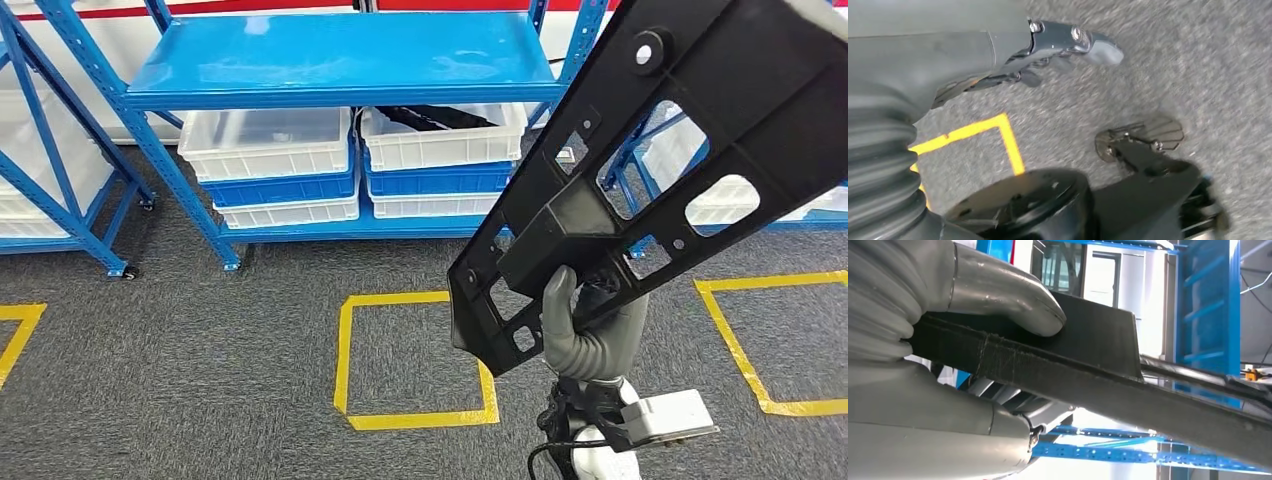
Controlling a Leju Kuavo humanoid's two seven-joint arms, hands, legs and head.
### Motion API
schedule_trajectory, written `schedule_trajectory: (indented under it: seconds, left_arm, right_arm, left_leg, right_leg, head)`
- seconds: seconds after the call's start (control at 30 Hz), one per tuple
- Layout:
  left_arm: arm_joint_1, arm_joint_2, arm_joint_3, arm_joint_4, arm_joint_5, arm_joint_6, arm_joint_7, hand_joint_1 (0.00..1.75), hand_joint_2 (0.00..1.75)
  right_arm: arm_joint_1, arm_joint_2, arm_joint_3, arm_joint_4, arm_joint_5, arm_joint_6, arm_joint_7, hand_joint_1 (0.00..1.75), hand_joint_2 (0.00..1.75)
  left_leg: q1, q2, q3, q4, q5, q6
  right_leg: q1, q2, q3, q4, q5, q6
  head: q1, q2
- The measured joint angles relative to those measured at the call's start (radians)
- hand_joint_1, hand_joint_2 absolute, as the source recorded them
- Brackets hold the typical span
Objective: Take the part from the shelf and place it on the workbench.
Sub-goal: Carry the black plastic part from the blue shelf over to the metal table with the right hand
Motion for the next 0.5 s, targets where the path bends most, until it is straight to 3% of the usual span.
schedule_trajectory:
  seconds: [0.03, 0.07, 0.13, 0.17, 0.2, 0.27, 0.33, 0.4, 0.43, 0.5]
  left_arm:
    - [0.0, 0.0, 0.0, 0.0, -0.002, 0.0, 0.0, 0.0, 1.75]
    - [0.0, 0.0, 0.0, 0.0, -0.003, 0.0, 0.0, 0.0, 1.75]
    - [0.0, 0.0, 0.0, 0.0, -0.005, 0.0, 0.0, 0.0, 1.75]
    - [-0.001, 0.0, 0.0, 0.0, -0.005, 0.0, 0.0, 0.0, 1.75]
    - [-0.001, 0.0, 0.0, 0.0, -0.006, 0.0, 0.0, 0.0, 1.75]
    - [-0.003, 0.0, 0.0, -0.001, -0.006, 0.0, -0.001, 0.0, 1.75]
    - [-0.004, 0.0, 0.0, -0.001, -0.006, 0.0, -0.001, 0.0, 1.75]
    - [-0.005, 0.0, 0.0, 0.0, -0.006, 0.0, -0.001, 0.0, 1.75]
    - [-0.005, 0.0, 0.0, 0.0, -0.006, 0.0, -0.002, 0.0, 1.75]
    - [-0.007, 0.001, 0.0, -0.001, -0.006, 0.0, -0.002, 0.0, 1.75]
  right_arm:
    - [0.001, 0.001, 0.0, 0.0, 0.001, 0.0, 0.0, 1.75, 1.75]
    - [0.001, 0.001, 0.0, 0.0, 0.002, 0.001, 0.0, 1.75, 1.75]
    - [0.003, 0.001, 0.0, 0.001, 0.004, 0.004, 0.001, 1.75, 1.75]
    - [0.004, 0.001, 0.0, 0.001, 0.005, 0.005, 0.001, 1.75, 1.75]
    - [0.004, 0.001, 0.0, 0.001, 0.005, 0.006, 0.002, 1.75, 1.75]
    - [0.004, 0.001, -0.001, 0.001, 0.006, 0.007, 0.002, 1.75, 1.75]
    - [0.004, 0.001, -0.001, 0.001, 0.007, 0.008, 0.001, 1.75, 1.75]
    - [0.004, 0.001, -0.001, 0.001, 0.008, 0.009, 0.001, 1.75, 1.75]
    - [0.005, 0.001, -0.001, 0.001, 0.008, 0.009, 0.001, 1.75, 1.75]
    - [0.005, 0.0, 0.0, 0.001, 0.007, 0.009, 0.001, 1.75, 1.75]
  left_leg:
    - [0.001, 0.0, -0.007, 0.061, -0.044, -0.003]
    - [0.001, 0.0, -0.007, 0.112, -0.063, -0.007]
    - [0.005, 0.0, 0.03, 0.131, -0.032, -0.013]
    - [0.008, 0.0, 0.073, 0.092, -0.006, -0.015]
    - [0.01, -0.001, 0.121, 0.034, -0.001, -0.017]
    - [0.008, -0.005, 0.19, -0.07, -0.017, -0.015]
    - [0.001, -0.007, 0.197, -0.1, -0.027, -0.003]
    - [0.001, -0.003, 0.182, -0.105, -0.011, 0.022]
    - [0.002, -0.001, 0.172, -0.109, -0.001, 0.035]
    - [0.003, 0.001, 0.147, -0.111, 0.023, 0.051]
  right_leg:
    - [0.0, -0.001, -0.011, 0.001, 0.01, -0.003]
    - [0.001, -0.001, -0.023, 0.004, 0.021, -0.002]
    - [0.0, -0.001, -0.05, 0.014, 0.037, 0.004]
    - [-0.001, -0.001, -0.065, 0.022, 0.044, 0.008]
    - [-0.001, -0.001, -0.079, 0.03, 0.048, 0.013]
    - [0.001, -0.002, -0.098, 0.047, 0.056, 0.024]
    - [0.003, -0.002, -0.107, 0.051, 0.068, 0.04]
    - [0.0, -0.001, -0.119, 0.057, 0.067, 0.05]
    - [0.0, 0.0, -0.132, 0.077, 0.047, 0.049]
    - [-0.001, 0.002, -0.17, 0.173, -0.029, 0.039]
  head:
    - [-0.001, 0.0]
    - [-0.002, 0.0]
    - [-0.002, 0.0]
    - [-0.002, 0.0]
    - [-0.002, 0.0]
    - [-0.001, 0.0]
    - [0.0, 0.0]
    - [-0.001, 0.0]
    - [0.0, 0.0]
    - [0.002, 0.0]
